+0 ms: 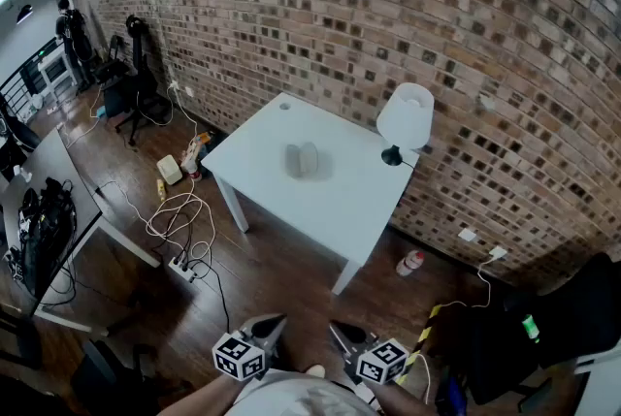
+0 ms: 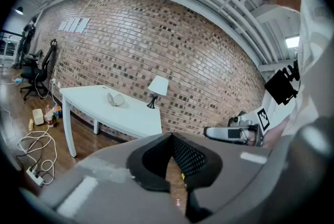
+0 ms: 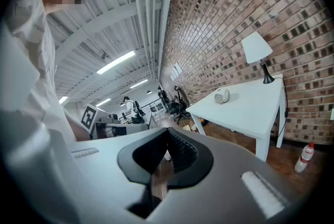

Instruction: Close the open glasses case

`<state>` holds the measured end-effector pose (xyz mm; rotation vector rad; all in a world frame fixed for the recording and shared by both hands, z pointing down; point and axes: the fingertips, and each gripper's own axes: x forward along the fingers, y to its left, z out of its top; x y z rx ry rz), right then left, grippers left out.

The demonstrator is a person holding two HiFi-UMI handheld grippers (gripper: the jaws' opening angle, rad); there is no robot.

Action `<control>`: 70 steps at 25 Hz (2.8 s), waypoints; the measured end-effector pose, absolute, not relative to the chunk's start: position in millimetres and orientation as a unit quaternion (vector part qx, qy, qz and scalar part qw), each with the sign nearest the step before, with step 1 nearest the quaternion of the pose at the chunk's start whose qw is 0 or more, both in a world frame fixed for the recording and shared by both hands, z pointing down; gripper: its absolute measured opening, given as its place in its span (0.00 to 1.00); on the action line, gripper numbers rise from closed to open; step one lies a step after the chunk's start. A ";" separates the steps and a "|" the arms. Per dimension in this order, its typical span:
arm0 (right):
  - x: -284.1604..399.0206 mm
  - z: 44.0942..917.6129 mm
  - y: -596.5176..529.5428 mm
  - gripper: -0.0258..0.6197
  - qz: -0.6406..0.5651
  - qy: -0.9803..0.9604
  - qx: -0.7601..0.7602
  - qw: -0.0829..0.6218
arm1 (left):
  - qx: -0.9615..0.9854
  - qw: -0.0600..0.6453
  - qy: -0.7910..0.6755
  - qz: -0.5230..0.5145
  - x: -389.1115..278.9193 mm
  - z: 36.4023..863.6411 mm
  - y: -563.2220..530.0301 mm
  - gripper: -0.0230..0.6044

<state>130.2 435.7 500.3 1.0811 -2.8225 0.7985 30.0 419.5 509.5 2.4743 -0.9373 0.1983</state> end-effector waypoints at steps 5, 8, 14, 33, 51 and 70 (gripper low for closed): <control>132.4 501.1 388.9 0.05 0.248 -0.893 0.374 0.029 | 0.905 0.239 -0.345 0.074 18.7 517.0 380.2 0.04; 130.9 496.1 358.4 0.05 0.239 -0.883 0.402 0.036 | 0.905 0.233 -0.347 0.073 6.3 518.5 348.2 0.04; 121.0 486.0 303.0 0.05 0.228 -0.866 0.443 0.040 | 0.917 0.216 -0.329 0.067 -9.2 505.7 275.7 0.04; 38.2 495.1 192.8 0.05 0.223 -0.858 0.458 0.071 | 0.913 0.230 -0.334 0.040 -103.8 501.2 174.0 0.04; 24.7 509.2 24.7 0.05 0.247 -0.881 0.398 0.069 | 0.903 0.229 -0.360 0.054 -89.8 502.4 18.6 0.04; 65.1 528.7 -71.8 0.05 0.277 -0.861 0.423 0.054 | 0.904 0.235 -0.339 0.113 -58.6 516.4 -86.3 0.04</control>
